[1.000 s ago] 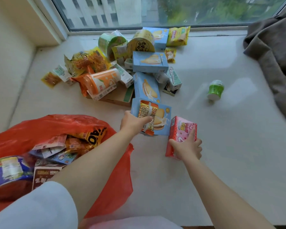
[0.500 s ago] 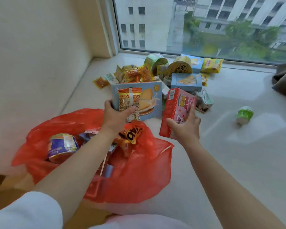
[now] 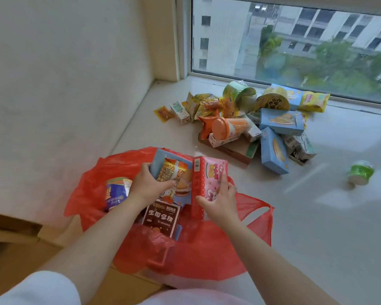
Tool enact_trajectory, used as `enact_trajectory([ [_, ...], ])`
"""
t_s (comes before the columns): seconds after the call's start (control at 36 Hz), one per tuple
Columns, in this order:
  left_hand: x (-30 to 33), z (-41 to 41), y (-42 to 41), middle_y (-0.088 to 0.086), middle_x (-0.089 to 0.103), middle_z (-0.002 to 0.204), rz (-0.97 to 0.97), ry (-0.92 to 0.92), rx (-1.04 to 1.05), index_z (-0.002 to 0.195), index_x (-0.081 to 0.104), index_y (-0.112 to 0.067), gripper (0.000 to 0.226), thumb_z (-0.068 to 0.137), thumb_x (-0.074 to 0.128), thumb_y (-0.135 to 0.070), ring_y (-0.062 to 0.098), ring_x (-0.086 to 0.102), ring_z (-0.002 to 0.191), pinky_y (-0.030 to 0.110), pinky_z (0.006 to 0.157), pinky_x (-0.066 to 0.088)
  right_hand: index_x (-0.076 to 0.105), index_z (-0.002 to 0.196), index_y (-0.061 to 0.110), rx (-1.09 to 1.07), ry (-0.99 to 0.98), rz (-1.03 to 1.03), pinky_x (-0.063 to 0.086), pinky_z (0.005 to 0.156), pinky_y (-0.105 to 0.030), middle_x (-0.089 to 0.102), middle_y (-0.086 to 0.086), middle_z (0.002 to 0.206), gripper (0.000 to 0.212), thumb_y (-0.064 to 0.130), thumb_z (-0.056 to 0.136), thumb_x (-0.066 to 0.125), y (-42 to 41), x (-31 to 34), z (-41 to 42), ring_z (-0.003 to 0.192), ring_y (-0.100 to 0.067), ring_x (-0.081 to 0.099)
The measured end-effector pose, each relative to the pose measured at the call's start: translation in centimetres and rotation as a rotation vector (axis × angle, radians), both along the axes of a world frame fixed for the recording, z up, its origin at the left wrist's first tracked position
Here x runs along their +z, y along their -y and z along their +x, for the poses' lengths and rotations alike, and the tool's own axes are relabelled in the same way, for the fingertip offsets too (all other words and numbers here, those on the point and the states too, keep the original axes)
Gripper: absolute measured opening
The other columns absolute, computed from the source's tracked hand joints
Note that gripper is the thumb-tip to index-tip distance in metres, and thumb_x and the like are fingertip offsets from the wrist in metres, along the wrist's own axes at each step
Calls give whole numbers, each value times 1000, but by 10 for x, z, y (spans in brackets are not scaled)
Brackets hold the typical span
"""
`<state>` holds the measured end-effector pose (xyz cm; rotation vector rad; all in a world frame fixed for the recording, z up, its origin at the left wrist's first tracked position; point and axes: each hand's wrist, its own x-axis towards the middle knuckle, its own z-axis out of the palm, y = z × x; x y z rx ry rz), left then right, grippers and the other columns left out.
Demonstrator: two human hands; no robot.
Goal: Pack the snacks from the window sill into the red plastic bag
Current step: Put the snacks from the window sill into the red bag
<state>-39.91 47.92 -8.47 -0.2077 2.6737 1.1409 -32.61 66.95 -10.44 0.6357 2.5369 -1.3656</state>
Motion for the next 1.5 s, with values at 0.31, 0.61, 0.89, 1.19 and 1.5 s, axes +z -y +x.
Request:
enact_trajectory([
  [0.31, -35, 0, 14, 7, 40, 143, -201, 443, -354, 147, 21, -12, 100, 73, 69, -59, 25, 47, 121, 33, 86, 43, -7, 149, 29, -33, 374, -18, 39, 103, -39, 17, -13, 143, 107, 54, 73, 64, 30, -36, 17, 126, -35, 40],
  [0.61, -35, 5, -11, -3, 25, 150, -472, -5, -619, 149, 21, -19, 88, 81, 56, -62, 18, 26, 138, 38, 108, 36, -2, 150, 23, 71, 458, 103, 41, 102, -43, 20, -12, 143, 109, 57, 70, 63, 18, -42, 16, 127, -34, 39],
  [0.89, -44, 9, -15, 2, 33, 148, -618, 147, -711, 148, 18, -13, 92, 81, 52, -65, 21, 37, 133, 40, 99, 43, 3, 151, 21, 262, 510, 288, 31, 109, -43, 9, -13, 155, 76, 60, 92, 32, 16, -53, 14, 134, -40, 30],
  [1.19, -47, 16, -34, -2, 4, 158, -578, -72, -875, 151, 2, -31, 76, 92, 48, -45, 23, 4, 145, 45, 117, 15, 40, 133, 19, 34, 352, 832, 33, 99, -38, 50, -4, 130, 48, 41, 91, 48, -39, -34, -4, 123, -24, 41],
  [1.5, -50, 13, -39, -4, 2, 160, -667, -66, -1003, 150, 15, -33, 60, 96, 36, -50, 20, -2, 146, 46, 118, 7, 63, 108, 5, -552, 345, 353, 43, 89, -37, 59, -22, 119, 30, 20, 94, 41, -106, -9, 4, 110, -38, 55],
])
